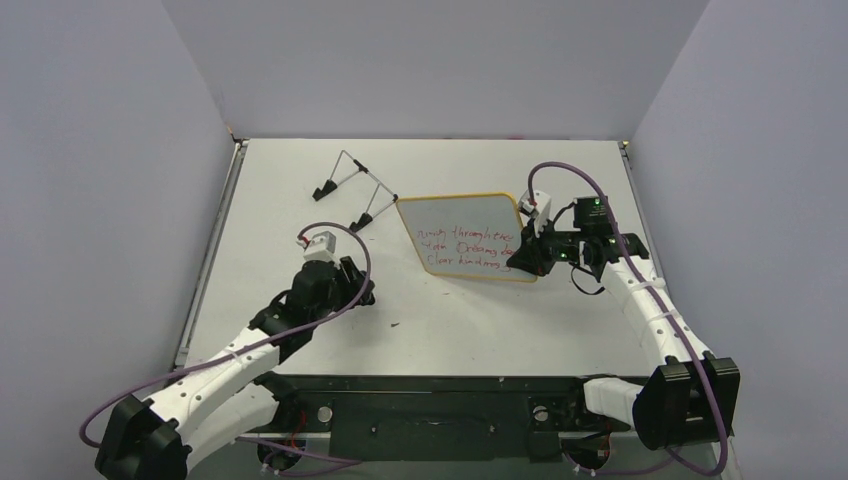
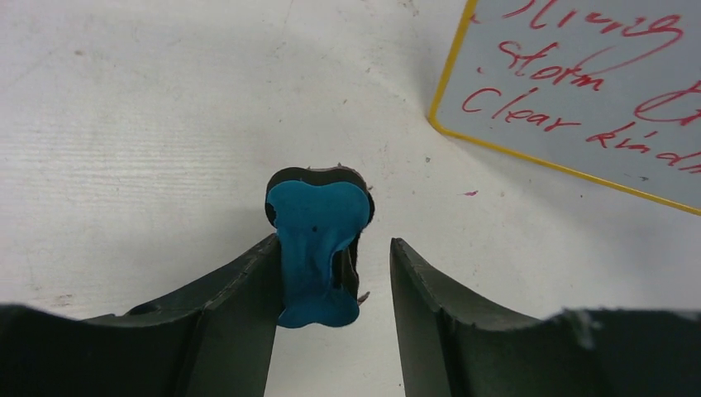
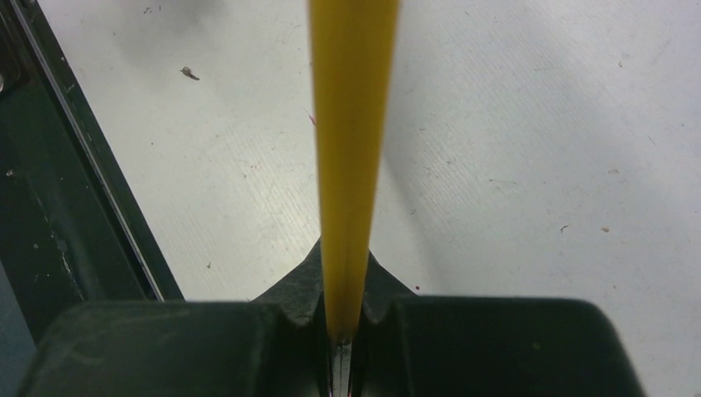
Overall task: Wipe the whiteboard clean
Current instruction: Place the whiteboard eraser at the center of the board, then pass from the right arm to the left
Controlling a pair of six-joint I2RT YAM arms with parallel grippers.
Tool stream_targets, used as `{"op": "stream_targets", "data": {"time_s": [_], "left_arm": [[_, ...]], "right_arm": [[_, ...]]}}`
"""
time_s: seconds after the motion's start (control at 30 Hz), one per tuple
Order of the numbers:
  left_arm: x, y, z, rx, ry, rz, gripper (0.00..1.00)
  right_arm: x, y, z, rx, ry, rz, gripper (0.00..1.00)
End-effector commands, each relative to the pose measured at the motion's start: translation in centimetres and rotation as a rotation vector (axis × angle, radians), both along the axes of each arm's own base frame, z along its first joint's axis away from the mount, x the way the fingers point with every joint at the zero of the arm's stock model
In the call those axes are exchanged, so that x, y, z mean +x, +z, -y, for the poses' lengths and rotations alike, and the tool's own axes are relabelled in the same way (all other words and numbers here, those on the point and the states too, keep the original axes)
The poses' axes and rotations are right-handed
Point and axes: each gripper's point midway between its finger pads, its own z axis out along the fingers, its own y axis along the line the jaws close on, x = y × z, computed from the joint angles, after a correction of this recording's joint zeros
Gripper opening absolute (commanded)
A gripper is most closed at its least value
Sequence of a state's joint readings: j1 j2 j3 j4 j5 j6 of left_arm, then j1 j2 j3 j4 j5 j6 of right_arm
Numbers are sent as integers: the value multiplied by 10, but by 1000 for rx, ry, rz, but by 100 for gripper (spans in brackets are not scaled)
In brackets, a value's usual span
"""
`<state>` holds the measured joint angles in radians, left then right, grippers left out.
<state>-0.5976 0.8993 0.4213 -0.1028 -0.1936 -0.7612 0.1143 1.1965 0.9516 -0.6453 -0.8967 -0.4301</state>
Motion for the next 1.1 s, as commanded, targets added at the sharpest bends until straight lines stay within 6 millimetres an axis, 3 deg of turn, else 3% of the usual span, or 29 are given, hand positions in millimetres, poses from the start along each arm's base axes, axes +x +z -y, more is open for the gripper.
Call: {"op": "stream_targets", "data": {"time_s": [0.0,0.17,0.33,0.37,0.47,0.57,0.67,0.8,0.87,1.07], "left_arm": [[15,68,11,26,-137,158,47],[33,118,19,40,-267,228,48],[41,137,50,-2,-501,234,49],[44,150,57,-9,-544,271,50],[48,156,79,32,-740,357,53],[61,171,85,126,-833,494,54],[72,173,86,318,-951,699,56],[81,167,97,439,-1119,825,58],[84,173,104,436,-1183,841,58],[68,156,120,301,-1362,802,56]], "right_arm": [[1,2,0,-27,35,46,0],[-1,1,-2,-35,58,50,0],[-6,2,-4,-33,82,50,0],[-8,1,-4,-35,94,52,0],[-15,0,-9,-41,147,53,0],[-23,-3,-14,-59,203,56,0],[-26,-5,-16,-74,234,66,0],[-31,-9,-18,-96,279,67,0],[-32,-10,-18,-101,287,64,0],[-36,-10,-17,-111,315,67,0]]}}
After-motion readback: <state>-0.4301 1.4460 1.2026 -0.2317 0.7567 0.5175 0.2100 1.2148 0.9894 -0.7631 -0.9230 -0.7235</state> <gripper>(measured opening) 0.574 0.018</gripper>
